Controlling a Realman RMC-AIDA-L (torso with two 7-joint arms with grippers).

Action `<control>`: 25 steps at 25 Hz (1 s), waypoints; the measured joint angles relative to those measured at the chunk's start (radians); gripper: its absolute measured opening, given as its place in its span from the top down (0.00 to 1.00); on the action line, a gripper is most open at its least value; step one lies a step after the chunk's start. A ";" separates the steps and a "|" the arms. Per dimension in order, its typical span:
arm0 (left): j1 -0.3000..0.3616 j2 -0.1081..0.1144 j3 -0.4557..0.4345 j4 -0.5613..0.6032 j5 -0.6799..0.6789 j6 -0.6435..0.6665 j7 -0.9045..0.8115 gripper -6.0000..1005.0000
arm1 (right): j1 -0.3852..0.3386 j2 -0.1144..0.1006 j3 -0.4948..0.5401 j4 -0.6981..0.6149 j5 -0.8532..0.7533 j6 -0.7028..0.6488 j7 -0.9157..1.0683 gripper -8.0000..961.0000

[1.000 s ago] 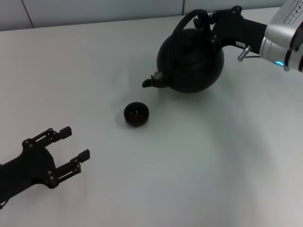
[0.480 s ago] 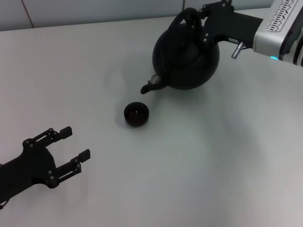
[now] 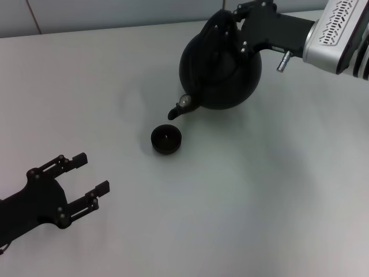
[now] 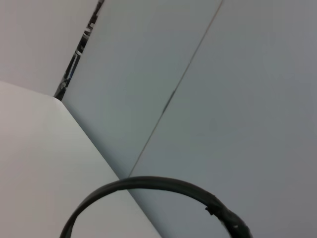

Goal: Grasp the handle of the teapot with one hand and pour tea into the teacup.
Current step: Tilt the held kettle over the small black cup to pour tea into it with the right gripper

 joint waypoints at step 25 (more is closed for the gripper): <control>0.000 0.004 -0.009 0.000 -0.006 0.019 -0.002 0.28 | -0.007 0.005 -0.088 -0.006 0.069 0.005 -0.148 0.86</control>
